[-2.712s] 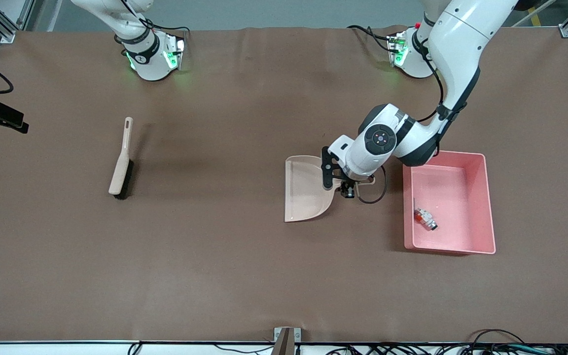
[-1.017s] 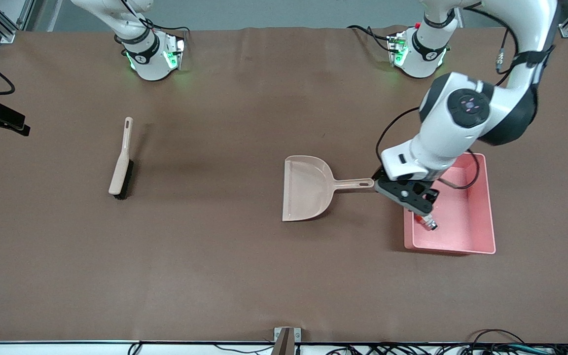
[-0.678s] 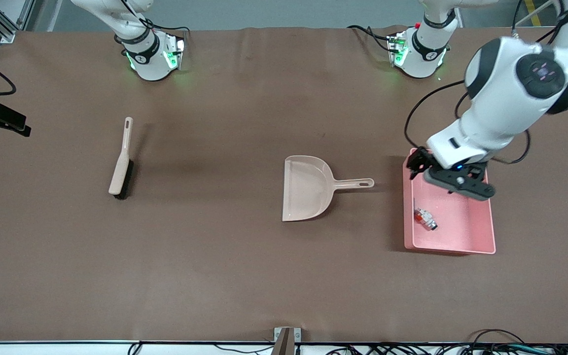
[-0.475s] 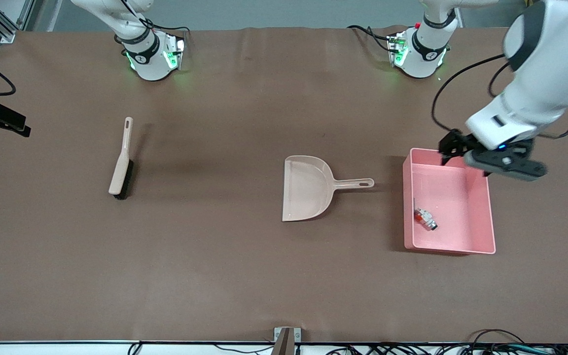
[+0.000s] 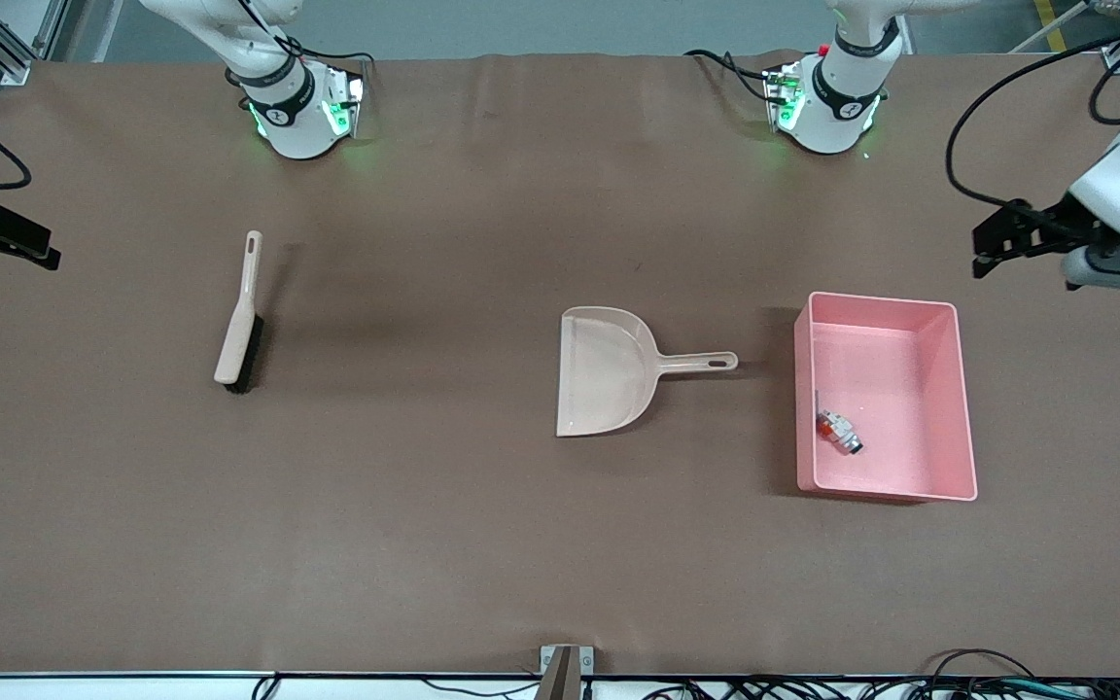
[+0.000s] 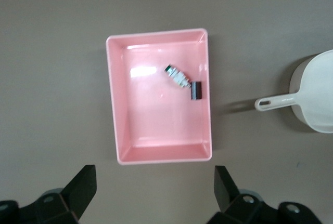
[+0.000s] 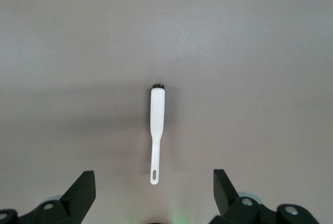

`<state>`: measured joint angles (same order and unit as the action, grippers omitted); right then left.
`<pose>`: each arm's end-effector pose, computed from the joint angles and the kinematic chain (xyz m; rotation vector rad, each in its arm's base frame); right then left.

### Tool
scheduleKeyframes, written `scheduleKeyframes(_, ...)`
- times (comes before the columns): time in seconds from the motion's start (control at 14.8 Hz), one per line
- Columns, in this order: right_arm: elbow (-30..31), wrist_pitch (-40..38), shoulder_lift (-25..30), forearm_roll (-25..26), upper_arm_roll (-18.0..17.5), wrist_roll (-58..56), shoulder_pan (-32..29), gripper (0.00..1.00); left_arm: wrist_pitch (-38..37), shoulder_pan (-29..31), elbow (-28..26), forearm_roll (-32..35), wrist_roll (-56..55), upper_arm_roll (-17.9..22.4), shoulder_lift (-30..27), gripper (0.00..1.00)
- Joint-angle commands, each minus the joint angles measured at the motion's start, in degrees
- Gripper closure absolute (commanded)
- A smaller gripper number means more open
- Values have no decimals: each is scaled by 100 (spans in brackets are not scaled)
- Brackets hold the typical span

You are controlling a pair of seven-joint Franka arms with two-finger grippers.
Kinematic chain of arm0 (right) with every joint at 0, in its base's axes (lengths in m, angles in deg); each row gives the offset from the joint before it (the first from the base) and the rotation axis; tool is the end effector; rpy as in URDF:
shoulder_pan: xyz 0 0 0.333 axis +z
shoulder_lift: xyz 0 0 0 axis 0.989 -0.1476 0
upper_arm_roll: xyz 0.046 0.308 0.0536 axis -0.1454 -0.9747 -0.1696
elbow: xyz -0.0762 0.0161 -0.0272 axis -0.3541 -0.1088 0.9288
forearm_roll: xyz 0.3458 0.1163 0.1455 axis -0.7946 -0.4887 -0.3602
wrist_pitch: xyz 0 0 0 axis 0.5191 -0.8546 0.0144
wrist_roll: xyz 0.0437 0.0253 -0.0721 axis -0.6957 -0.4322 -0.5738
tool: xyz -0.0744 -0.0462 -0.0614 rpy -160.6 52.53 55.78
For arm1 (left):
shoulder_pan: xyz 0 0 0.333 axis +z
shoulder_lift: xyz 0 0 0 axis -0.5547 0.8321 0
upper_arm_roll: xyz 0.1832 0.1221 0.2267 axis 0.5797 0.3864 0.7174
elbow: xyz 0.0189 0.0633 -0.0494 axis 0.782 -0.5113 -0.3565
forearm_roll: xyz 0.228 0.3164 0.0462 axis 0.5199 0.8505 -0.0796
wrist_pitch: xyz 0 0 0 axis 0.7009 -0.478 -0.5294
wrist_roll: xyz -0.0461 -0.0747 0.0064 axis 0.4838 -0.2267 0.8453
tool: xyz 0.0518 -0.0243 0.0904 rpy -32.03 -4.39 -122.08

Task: Clean e-waste and dump in bin

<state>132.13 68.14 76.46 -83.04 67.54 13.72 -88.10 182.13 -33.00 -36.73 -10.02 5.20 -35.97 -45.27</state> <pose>0.5593 -0.0420 0.6339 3.1016 -0.0629 -0.1280 0.5513 -0.0421 0.6245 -3.1098 0.2527 -0.0530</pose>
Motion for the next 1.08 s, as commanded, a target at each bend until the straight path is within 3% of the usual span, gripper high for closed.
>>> scheduleKeyframes(0.0,138,49,131,-76,-22,25,-44,0,-350,89,-33,-128,-105,62,-275,0)
scheduleKeyframes(0.41,59,391,122,-93,-49,78,0,0,-438,89,-464,-137,-158,80,-715,0)
scheduleKeyframes(1.02,103,427,131,-428,-40,52,-53,0,-420,-69,-385,-137,-131,62,-636,0)
